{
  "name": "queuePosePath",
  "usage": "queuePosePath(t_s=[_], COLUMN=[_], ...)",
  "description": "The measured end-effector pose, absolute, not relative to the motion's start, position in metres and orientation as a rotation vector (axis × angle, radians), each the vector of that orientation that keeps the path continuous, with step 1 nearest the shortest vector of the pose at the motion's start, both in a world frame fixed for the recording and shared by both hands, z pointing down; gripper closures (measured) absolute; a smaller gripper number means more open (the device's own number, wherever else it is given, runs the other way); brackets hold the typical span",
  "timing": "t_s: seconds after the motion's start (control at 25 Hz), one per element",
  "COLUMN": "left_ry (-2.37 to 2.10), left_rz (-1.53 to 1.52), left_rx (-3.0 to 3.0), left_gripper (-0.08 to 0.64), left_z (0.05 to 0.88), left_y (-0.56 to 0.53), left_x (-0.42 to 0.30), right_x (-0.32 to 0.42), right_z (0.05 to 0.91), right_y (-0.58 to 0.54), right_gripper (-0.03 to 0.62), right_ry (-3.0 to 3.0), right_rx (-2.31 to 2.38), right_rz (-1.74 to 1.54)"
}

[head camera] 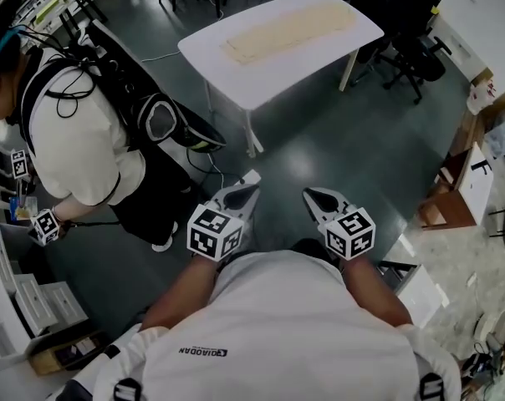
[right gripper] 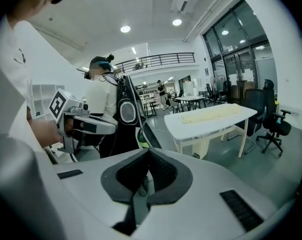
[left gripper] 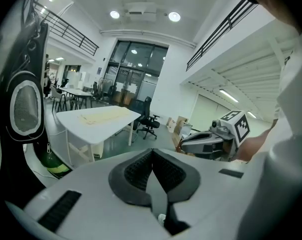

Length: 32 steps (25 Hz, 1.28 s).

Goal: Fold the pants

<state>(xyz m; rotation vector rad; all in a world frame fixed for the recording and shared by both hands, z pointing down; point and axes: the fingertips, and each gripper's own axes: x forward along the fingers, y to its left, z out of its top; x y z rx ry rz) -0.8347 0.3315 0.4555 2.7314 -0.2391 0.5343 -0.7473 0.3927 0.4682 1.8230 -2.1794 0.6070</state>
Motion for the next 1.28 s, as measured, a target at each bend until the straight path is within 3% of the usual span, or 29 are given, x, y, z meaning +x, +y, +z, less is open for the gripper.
queuePosePath(t_s=[0.4, 0.8, 1.28], left_ry=[-0.357, -0.452, -0.527], left_rz=[0.533, 0.507, 0.575], left_rx=[2.678, 2.67, 2.663], left_gripper=[0.532, 0.532, 0.532], left_z=[0.465, 0.446, 0.448], left_y=[0.308, 0.298, 0.284], left_x=[-0.796, -0.656, -0.555], right_x=[-0.701, -0.578, -0.462], right_z=[0.475, 0.468, 0.473], right_y=[0.363, 0.343, 0.341], right_gripper=[0.574, 0.574, 0.574], right_ry=[-2.26, -2.387, -2.412], right_rx=[1.741, 1.649, 1.693], right_rz=[0.617, 0.648, 0.69])
